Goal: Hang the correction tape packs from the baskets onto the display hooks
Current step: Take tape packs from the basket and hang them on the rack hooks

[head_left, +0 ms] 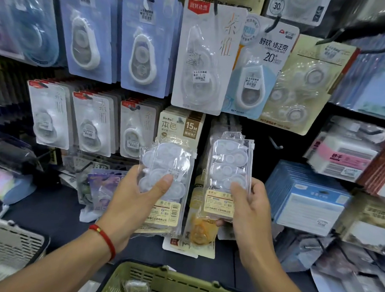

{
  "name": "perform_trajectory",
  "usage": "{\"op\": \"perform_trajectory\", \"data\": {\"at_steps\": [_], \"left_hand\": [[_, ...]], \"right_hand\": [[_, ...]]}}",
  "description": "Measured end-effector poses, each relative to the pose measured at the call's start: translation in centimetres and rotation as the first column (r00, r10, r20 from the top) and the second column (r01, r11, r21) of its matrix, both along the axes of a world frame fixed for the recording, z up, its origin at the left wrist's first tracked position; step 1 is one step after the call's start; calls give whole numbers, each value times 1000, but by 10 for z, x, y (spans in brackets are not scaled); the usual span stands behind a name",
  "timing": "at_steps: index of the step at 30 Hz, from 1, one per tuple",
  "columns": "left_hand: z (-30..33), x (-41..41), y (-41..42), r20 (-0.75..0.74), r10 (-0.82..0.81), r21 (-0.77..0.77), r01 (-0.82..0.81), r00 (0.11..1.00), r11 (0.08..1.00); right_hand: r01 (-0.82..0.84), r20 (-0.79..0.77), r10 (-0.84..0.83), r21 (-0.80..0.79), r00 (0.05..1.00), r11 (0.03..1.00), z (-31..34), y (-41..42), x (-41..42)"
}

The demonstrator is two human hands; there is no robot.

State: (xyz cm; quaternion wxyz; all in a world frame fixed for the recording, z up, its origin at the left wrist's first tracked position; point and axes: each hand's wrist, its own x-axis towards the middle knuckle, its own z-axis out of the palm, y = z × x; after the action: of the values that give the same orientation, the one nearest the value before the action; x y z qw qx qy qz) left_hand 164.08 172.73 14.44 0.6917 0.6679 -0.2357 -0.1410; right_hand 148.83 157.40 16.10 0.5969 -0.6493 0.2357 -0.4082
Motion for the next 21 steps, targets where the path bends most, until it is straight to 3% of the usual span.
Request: {"op": "perform_trajectory", "data": {"at_steps": [6, 8, 10, 12, 17, 21], "left_hand": [[1, -1, 0, -19, 10, -8, -10, 1000, 1000], [1, -1, 1, -19, 10, -7, -10, 1000, 1000], [0, -1, 1, -23, 10, -6, -10, 1000, 1000], [0, -2, 1, -27, 4, 0, -4, 1000, 1000], [-1, -9, -3, -2, -45, -26, 45, 999, 999], [-2, -15, -3, 6, -82, -33, 82, 997, 996]], "right_hand": [[58, -53, -60, -34, 997, 998, -8, -8, 4], [60, -165, -65, -35, 984, 998, -10, -13, 5], [84, -343, -131, -149, 930, 985, -12, -18, 4], [41, -413, -154, -269, 898, 962, -11, -17, 1], [-267, -371, 180, -198, 911, 943, -6, 13, 4], [-288, -306, 224, -180, 925, 941, -11, 34, 7]]}}
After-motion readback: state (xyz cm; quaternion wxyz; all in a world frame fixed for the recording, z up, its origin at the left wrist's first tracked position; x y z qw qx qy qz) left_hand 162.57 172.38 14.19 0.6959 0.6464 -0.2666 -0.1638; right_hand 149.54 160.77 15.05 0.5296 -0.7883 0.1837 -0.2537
